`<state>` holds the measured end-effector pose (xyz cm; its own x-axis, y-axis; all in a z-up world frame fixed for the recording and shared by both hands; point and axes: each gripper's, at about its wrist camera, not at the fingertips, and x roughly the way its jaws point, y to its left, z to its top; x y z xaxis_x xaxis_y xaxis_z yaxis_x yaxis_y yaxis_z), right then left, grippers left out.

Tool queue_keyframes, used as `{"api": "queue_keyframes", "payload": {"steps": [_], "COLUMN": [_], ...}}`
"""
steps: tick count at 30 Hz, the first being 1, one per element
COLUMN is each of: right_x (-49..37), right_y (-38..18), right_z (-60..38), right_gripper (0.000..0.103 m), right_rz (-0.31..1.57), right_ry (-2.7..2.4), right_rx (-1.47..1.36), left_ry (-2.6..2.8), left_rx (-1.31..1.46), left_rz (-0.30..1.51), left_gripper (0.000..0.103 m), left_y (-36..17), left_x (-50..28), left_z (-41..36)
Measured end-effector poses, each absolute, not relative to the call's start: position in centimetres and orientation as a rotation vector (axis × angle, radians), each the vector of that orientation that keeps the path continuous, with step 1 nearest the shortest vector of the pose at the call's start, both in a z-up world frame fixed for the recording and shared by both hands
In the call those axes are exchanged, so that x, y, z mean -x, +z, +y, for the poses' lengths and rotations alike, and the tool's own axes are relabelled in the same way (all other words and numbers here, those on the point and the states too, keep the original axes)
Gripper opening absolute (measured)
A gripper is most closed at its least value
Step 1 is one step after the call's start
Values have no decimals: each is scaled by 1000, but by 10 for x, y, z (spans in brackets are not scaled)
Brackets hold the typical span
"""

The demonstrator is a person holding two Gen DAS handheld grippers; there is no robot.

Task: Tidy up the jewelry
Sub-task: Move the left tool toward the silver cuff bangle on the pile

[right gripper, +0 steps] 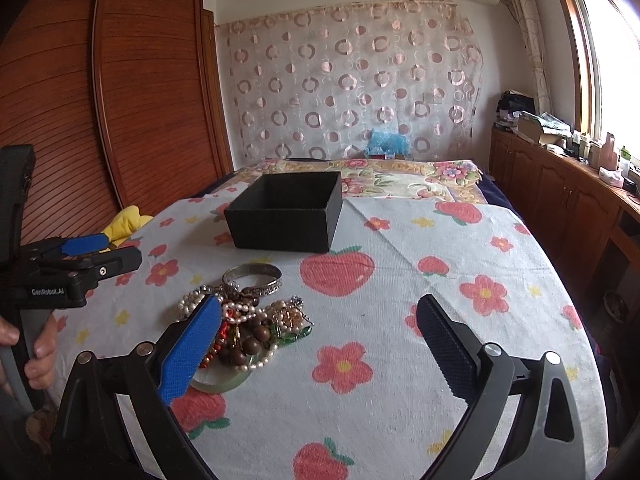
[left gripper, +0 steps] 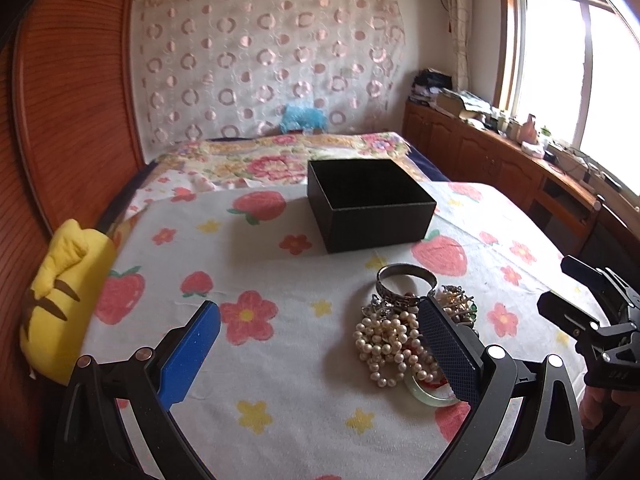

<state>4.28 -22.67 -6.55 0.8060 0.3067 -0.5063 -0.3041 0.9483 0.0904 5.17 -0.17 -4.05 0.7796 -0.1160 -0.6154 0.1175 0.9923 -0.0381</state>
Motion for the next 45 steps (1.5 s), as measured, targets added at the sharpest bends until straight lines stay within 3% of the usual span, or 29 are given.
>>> {"api": "queue_keyframes", "payload": {"steps": [9, 19, 26, 28, 34, 40, 45], "right_x": [-48, -55, -56, -57, -65, -71, -72], "right_y": [-72, -72, -73, -74, -76, -80, -84], "right_z": [-228, -234, -236, -235, -233, -220, -203], "right_gripper": [94, 94, 94, 94, 93, 79, 61], "right_rz": [582, 602, 606, 612, 639, 670, 705], "right_ry": [345, 340, 342, 348, 393, 466, 524], "right_rx": [13, 15, 7, 11, 7, 16, 34], "left_ry": [-223, -331, -390, -394, -392, -402, -378], "left_rx": [-3, -42, -57, -70, -117, -100, -72], "left_rz": [727, 845, 920, 944, 978, 953, 915], "left_gripper": [94, 61, 47, 36, 22, 6, 5], "left_y": [-51, -69, -80, -85, -92, -89, -82], "left_x": [-86, -128, -154, -162, -174, -172, -163], "left_z": [-9, -36, -50, -53, -60, -53, -41]}}
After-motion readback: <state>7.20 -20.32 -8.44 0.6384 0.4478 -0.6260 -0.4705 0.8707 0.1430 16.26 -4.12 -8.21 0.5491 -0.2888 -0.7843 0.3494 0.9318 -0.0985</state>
